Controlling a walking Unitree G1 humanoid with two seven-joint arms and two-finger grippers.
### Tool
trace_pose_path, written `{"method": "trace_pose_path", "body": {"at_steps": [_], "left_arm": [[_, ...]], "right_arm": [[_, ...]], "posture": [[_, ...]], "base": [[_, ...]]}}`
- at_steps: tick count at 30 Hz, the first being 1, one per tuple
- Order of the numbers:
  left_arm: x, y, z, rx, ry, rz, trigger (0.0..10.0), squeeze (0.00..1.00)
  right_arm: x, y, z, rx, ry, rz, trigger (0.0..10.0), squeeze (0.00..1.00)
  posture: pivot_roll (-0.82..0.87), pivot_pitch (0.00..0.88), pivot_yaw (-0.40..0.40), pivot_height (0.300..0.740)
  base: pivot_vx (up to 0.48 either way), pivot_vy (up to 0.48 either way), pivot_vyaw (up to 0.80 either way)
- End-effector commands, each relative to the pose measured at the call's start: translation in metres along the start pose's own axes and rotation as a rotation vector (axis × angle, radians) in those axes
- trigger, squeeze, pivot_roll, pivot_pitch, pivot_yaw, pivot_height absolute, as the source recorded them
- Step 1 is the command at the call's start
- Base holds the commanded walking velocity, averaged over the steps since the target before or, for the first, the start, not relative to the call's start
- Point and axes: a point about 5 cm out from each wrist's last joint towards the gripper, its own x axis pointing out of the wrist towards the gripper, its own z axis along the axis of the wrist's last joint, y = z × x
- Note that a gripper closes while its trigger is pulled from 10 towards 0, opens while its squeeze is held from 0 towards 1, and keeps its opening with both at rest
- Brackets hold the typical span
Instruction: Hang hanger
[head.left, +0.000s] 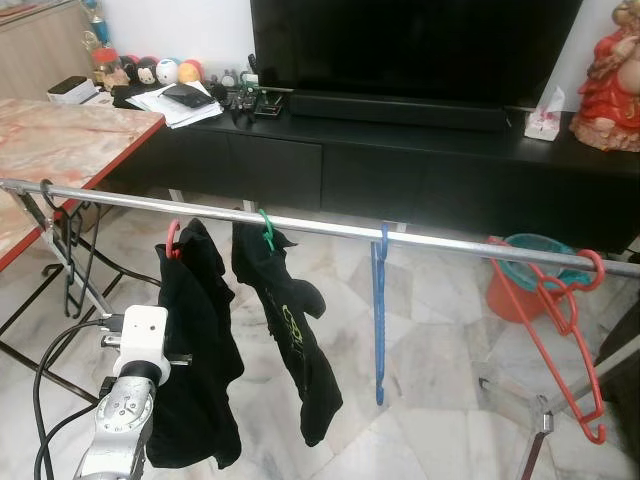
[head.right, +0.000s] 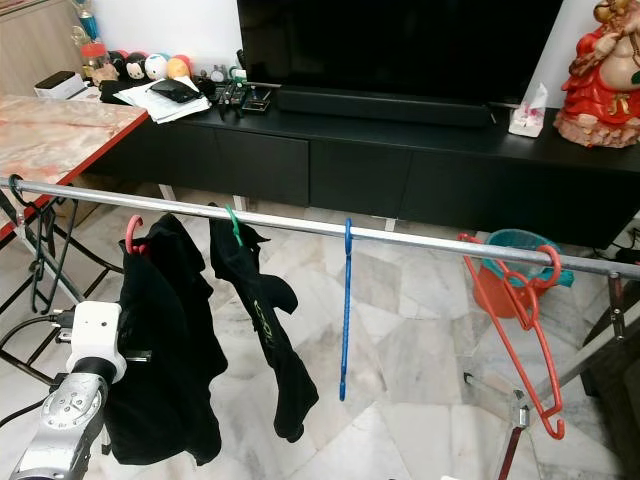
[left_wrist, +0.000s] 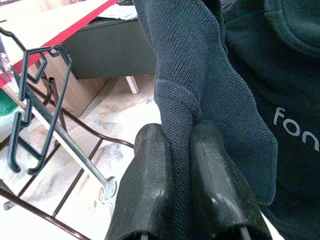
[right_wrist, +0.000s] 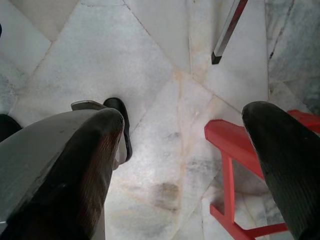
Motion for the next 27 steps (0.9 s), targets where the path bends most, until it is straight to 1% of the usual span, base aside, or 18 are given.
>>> {"method": "trace_pose_path", "body": {"at_steps": [1, 4, 14, 19, 23, 27], "left_arm": [[0.0011, 0.0038, 0.0067, -0.003, -0.029, 0.012, 10.0, 0.00], [0.0010, 0.0040, 0.0061, -0.003, -0.027, 0.012, 10.0, 0.00], [0.0001, 0.0031, 0.0038, -0.015, -0.020, 0.008, 10.0, 0.00], [-0.0005, 0.0032, 0.0027, -0.017, -0.016, 0.008, 10.0, 0.00], [-0.0016, 0.0028, 0.0019, -0.025, -0.014, 0.012, 10.0, 0.00], [-0.0029, 0.0023, 0.0005, -0.027, -0.009, 0.012, 10.0, 0.00]], "right_arm": [[-0.0009, 0.0045, -0.0021, -0.021, -0.006, 0.011, 10.0, 0.00], [-0.0010, 0.0062, -0.0026, -0.016, 0.001, 0.021, 10.0, 0.00], [-0.0004, 0.0029, -0.0003, -0.030, -0.015, 0.033, 10.0, 0.00], [-0.0002, 0.0026, 0.0006, -0.063, -0.018, 0.042, 10.0, 0.00], [-0.0004, 0.0041, 0.0005, -0.071, -0.021, 0.058, 10.0, 0.00], [-0.0007, 0.0058, -0.0002, -0.058, -0.020, 0.069, 10.0, 0.00]], "posture": [[-0.13, 0.000, 0.026, 0.740], [-0.13, 0.000, 0.023, 0.740], [-0.13, 0.000, 0.021, 0.740], [-0.12, 0.000, 0.019, 0.740], [-0.12, 0.000, 0.018, 0.740], [-0.12, 0.000, 0.019, 0.740]], "base": [[0.000, 0.000, 0.00], [0.000, 0.000, 0.00], [0.000, 0.000, 0.00], [0.000, 0.000, 0.00], [0.000, 0.000, 0.00], [0.000, 0.081, 0.00]]}}
